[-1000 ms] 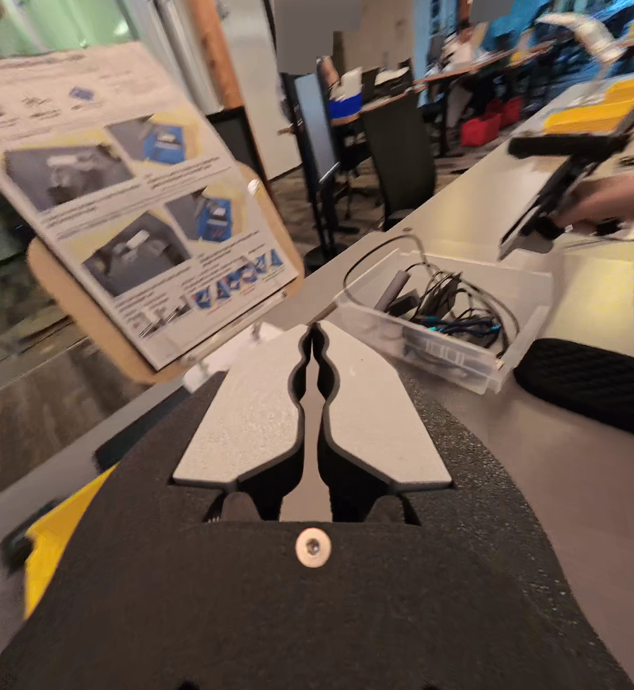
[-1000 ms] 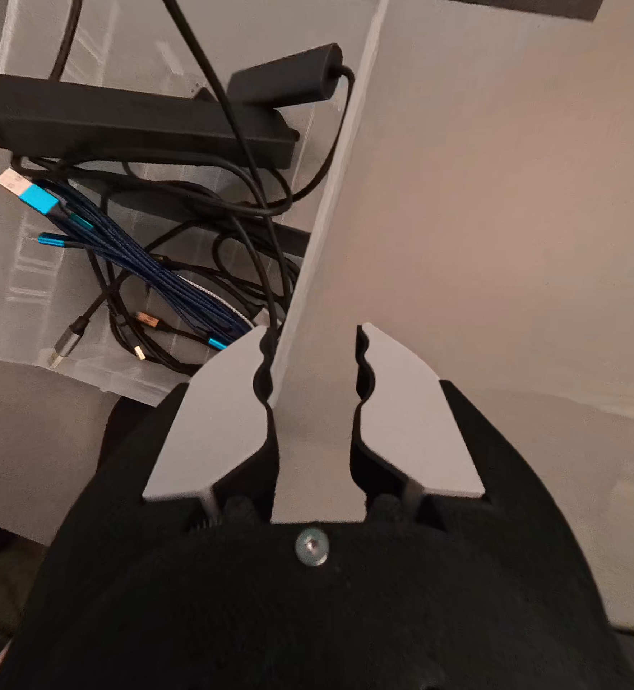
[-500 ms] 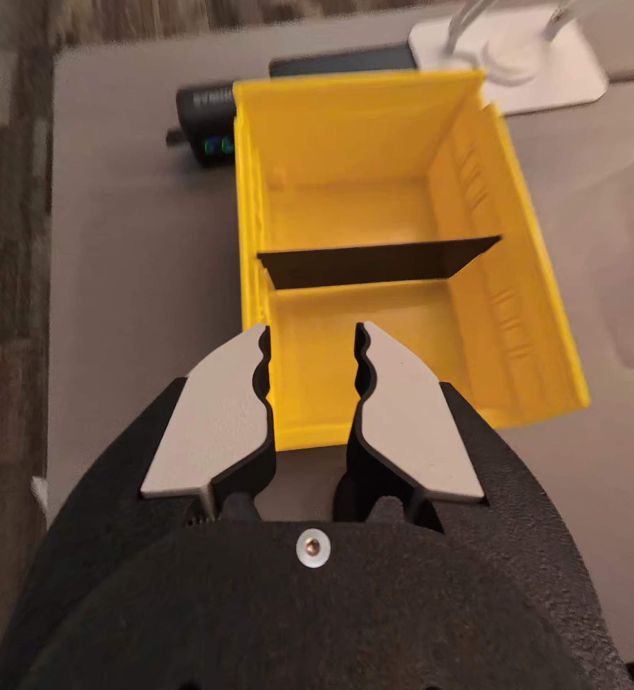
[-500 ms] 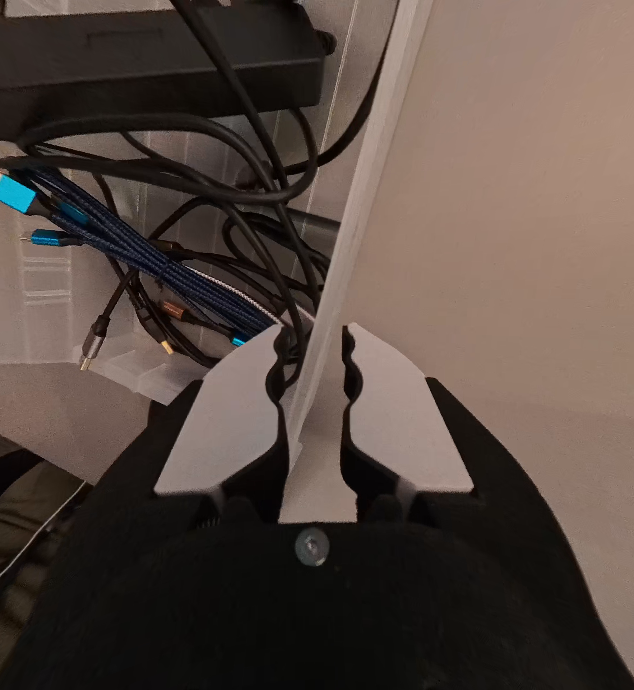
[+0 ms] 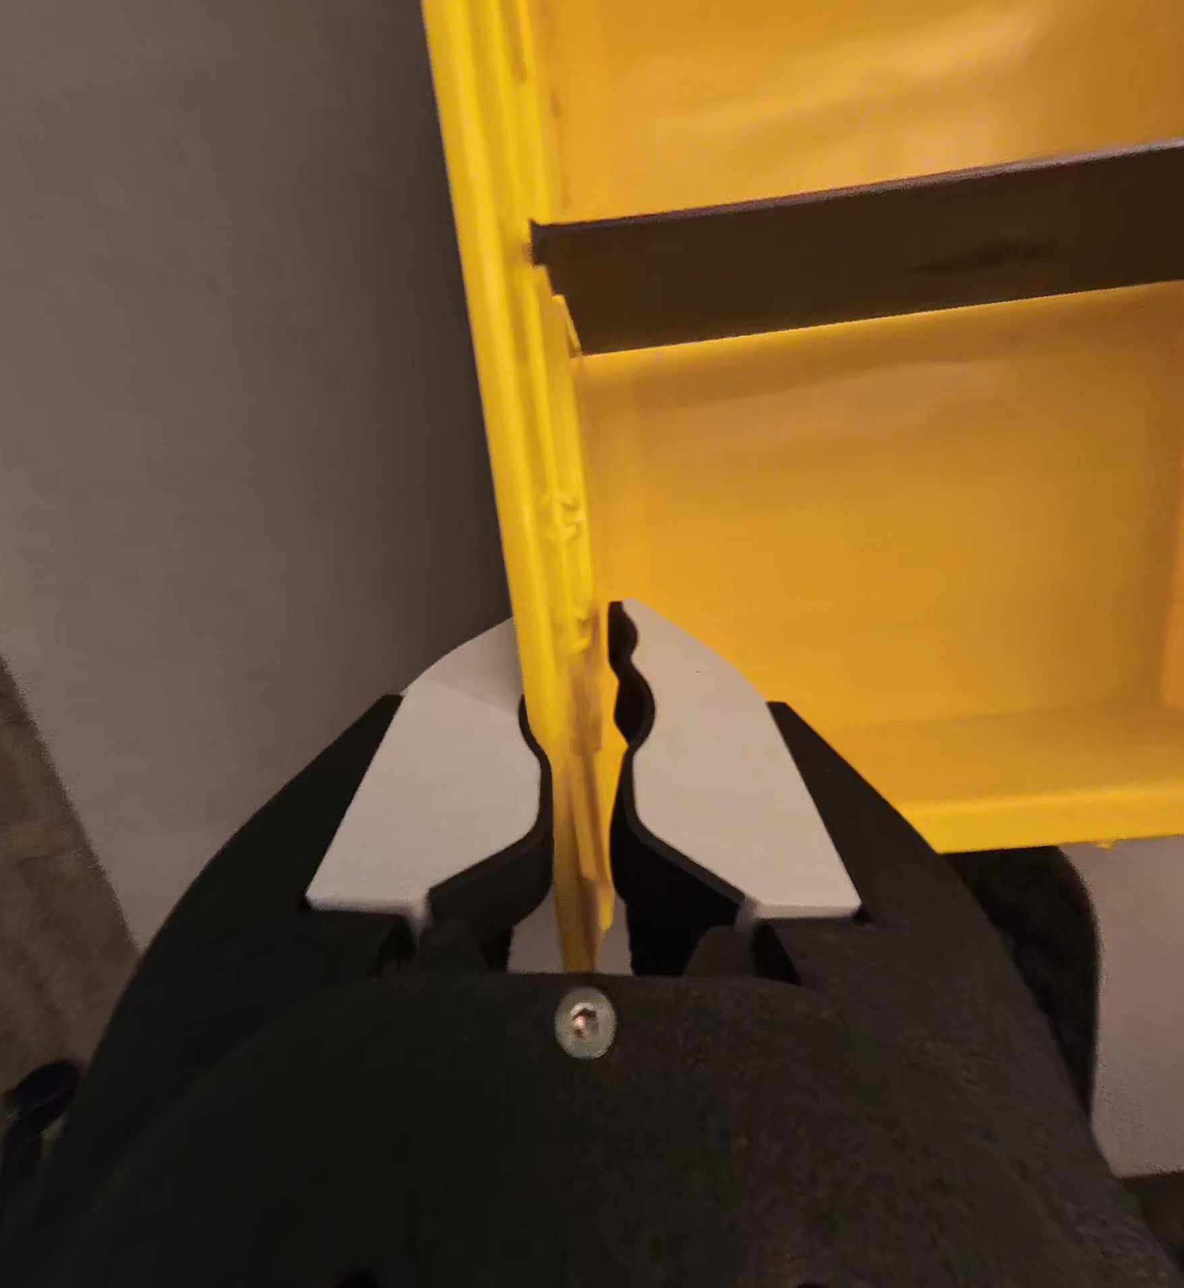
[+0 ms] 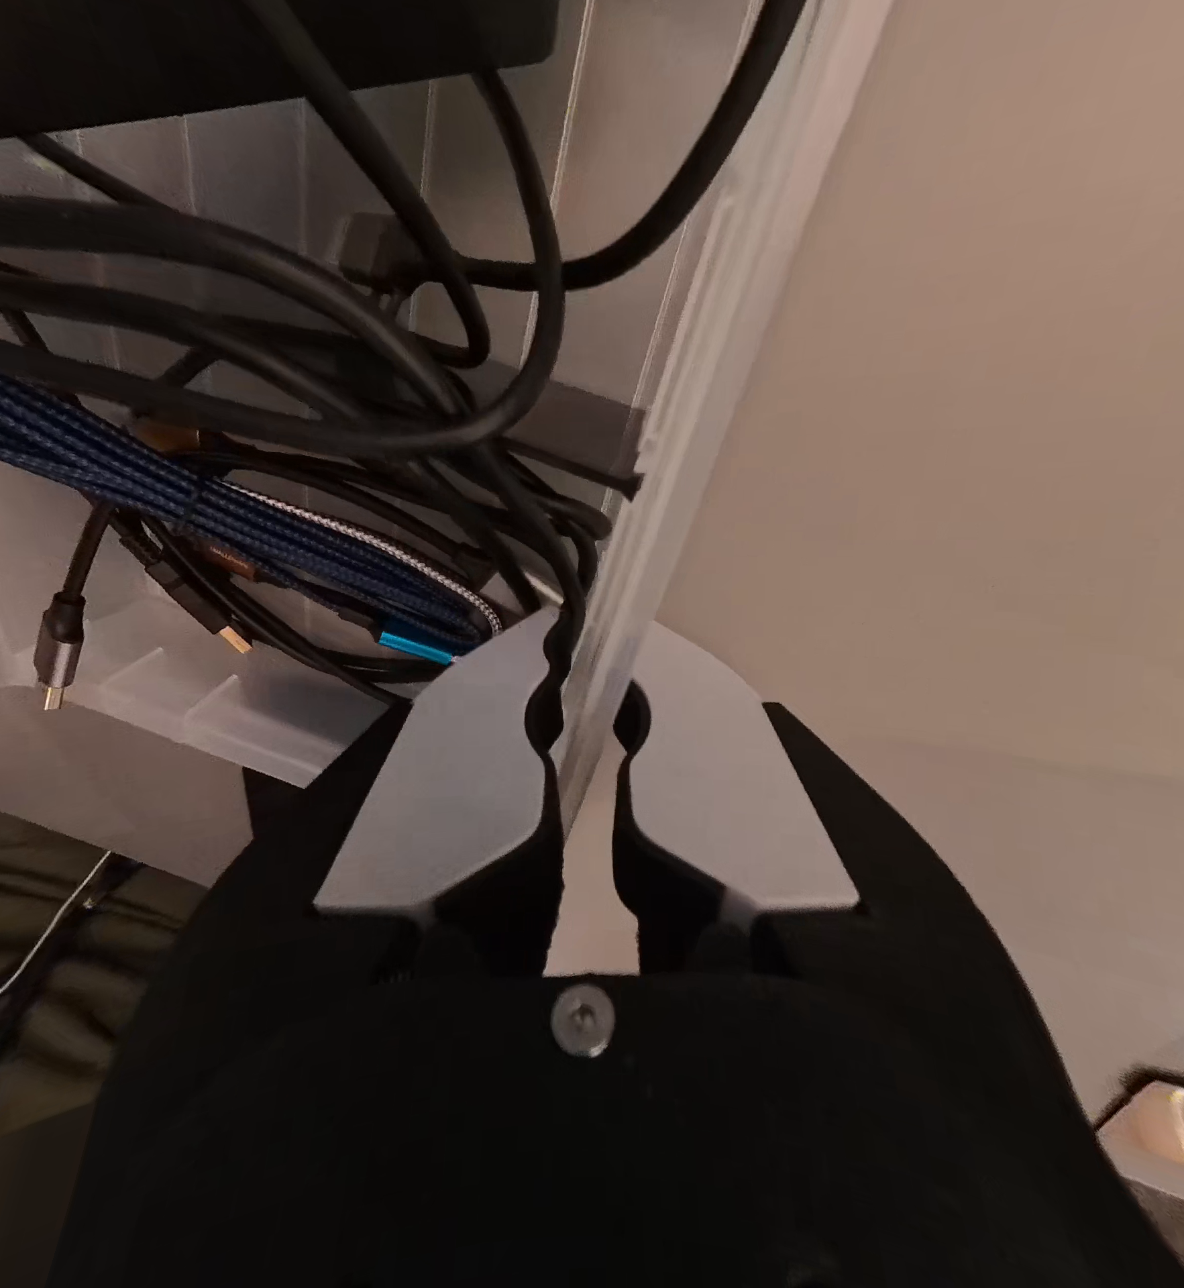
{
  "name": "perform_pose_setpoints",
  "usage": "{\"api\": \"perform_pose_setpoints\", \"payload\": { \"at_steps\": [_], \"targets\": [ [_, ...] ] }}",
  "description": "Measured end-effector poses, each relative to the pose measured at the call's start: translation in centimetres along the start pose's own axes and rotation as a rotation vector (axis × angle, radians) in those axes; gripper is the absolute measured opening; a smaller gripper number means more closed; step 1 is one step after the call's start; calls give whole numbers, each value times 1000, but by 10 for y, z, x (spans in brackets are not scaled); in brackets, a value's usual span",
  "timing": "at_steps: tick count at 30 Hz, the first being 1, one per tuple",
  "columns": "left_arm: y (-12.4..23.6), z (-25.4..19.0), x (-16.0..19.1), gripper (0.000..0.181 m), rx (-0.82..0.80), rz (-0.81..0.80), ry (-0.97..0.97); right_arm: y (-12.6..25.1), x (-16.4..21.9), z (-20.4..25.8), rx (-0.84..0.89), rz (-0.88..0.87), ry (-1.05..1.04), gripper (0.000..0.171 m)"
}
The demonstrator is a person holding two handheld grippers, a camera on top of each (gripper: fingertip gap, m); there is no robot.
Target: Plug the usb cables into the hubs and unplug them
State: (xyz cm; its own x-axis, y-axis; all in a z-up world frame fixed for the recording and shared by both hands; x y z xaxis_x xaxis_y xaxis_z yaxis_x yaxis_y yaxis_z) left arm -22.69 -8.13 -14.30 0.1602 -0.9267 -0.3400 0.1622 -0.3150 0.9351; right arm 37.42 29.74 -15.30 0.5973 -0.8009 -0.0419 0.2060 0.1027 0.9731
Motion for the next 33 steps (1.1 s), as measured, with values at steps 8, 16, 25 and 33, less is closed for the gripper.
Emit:
{"api": "perform_pose_setpoints", "payload": {
  "at_steps": [8,16,25,33],
  "targets": [
    [-1,-39,-10,10,5,-57,-68,-11,-6,50,79,129,21,9],
    [-1,-90,-22,24,-34,-68,-148,-25,-19,111,88,132,64,8],
    [-2,-104,-24,31,-82,-34,-218,-30,-16,133,79,144,79,9],
    [14,-113,-31,34,22,-143,-222,-26,-15,134,42,159,96,14]
  ]
}}
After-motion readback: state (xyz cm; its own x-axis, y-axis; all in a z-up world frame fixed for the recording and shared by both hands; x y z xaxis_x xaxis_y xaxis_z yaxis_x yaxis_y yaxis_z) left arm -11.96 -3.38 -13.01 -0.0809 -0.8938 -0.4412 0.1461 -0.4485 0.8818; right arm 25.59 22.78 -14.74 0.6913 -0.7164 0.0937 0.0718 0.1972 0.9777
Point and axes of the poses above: each gripper's, where its closed fingertips meet, y back along the fingers, x out of its underside, z = x × y across the jaws, the point moved 2 cm from there along y, back along the fingers, and after that the axes turned 8 degrees about -y, right-handed, at the moved point
